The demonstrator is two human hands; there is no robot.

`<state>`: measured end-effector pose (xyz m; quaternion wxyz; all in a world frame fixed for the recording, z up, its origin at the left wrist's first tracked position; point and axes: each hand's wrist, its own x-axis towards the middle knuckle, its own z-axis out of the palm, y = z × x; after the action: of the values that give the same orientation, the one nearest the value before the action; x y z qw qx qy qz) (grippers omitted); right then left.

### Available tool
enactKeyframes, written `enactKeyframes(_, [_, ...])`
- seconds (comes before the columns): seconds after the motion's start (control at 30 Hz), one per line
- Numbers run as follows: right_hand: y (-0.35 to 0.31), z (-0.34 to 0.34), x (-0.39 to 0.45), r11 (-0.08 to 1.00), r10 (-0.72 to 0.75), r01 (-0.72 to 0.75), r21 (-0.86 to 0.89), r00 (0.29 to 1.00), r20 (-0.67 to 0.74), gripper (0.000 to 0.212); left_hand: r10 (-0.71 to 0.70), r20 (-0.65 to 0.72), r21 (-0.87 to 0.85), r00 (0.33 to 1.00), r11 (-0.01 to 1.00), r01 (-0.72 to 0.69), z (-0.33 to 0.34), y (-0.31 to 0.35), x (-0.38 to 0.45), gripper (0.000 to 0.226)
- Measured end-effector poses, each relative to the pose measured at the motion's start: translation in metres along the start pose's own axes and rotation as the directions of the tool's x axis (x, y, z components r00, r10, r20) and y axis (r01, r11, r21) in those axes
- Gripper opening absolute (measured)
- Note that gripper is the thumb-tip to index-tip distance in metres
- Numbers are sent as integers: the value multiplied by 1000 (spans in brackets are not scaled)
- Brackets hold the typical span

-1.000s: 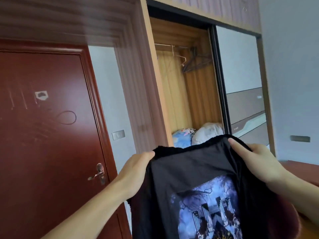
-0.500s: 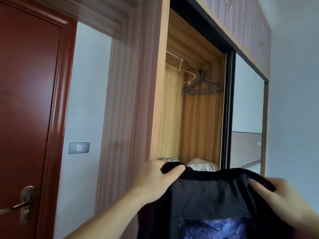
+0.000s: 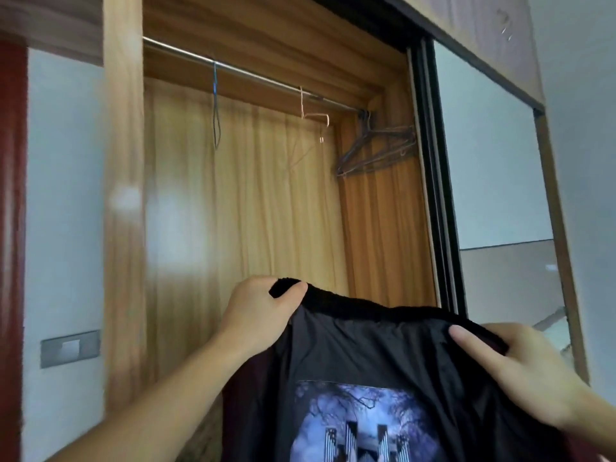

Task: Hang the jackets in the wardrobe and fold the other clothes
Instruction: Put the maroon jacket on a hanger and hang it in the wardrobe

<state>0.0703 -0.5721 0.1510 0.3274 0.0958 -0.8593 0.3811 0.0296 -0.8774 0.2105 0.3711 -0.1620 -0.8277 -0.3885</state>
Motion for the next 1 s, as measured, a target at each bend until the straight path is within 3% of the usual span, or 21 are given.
enactKeyframes(0.2, [-2,17,139,956,-169,167,241,986,-12,58,11,-278,207,961,977,49,-12,24,97,50])
enactKeyframes(0.37, [-55,45,257,902,-315,366,231,921,-229,66,124,-506,344,853,937,68,-43,43,170,50])
enactKeyframes(0.53, [-93,86,350,866,-372,462,192,851,-370,69,239,-603,428,761,902,56,-63,33,233,50])
enactKeyframes(0.63, [-101,121,383,852,-375,476,216,845,-381,65,246,-604,466,758,881,85,-68,9,257,49])
enactKeyframes(0.7, [-98,152,398,848,-391,470,245,867,-308,63,221,-591,495,776,859,133,-67,-11,266,47])
enactKeyframes(0.83, [-82,224,415,877,-409,393,278,912,0,62,174,-573,555,801,801,223,-64,-49,269,45])
enactKeyframes(0.93, [-65,278,424,888,-430,368,274,877,213,67,157,-587,612,794,727,309,-64,-67,270,40])
enactKeyframes(1.0, [-55,303,429,870,-483,399,290,809,336,69,134,-577,654,806,667,357,-61,-78,275,38])
